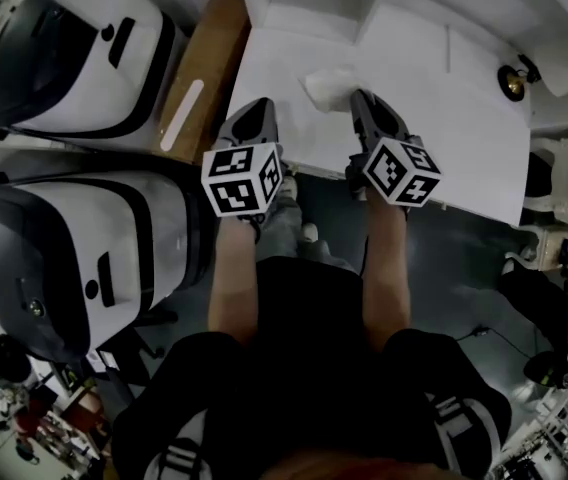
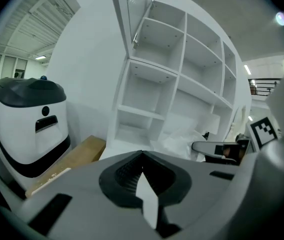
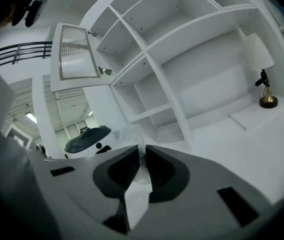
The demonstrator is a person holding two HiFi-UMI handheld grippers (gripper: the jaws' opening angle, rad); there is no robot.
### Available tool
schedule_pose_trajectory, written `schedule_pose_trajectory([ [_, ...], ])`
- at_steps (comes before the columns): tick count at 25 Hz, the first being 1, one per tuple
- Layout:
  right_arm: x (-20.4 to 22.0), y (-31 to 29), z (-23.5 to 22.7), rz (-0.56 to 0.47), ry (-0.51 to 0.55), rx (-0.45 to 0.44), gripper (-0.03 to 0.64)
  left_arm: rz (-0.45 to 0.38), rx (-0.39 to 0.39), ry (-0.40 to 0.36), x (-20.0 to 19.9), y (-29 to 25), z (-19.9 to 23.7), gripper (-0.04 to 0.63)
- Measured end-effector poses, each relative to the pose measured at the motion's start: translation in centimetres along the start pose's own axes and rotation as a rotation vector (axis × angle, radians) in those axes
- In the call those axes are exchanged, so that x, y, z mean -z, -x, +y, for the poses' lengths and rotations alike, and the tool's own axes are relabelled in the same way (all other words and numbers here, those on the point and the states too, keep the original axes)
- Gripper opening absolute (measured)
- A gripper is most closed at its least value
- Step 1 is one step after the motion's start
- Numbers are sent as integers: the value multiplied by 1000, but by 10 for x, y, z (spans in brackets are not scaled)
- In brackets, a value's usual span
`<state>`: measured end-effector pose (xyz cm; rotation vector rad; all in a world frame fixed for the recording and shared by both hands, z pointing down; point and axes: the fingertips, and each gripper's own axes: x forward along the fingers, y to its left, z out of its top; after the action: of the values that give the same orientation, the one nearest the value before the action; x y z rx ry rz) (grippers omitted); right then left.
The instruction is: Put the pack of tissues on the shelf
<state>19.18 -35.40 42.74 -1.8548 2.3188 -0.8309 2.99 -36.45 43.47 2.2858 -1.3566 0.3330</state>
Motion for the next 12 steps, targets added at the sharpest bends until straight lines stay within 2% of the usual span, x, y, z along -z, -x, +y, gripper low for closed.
schedule_pose_trajectory([
  [6,23,-69,-35,50,59,81,48,59,49,7,15,-78,17,11],
  [12,36,-118,-69,54,33,178,48,118,82,10,27,-121,25,10],
])
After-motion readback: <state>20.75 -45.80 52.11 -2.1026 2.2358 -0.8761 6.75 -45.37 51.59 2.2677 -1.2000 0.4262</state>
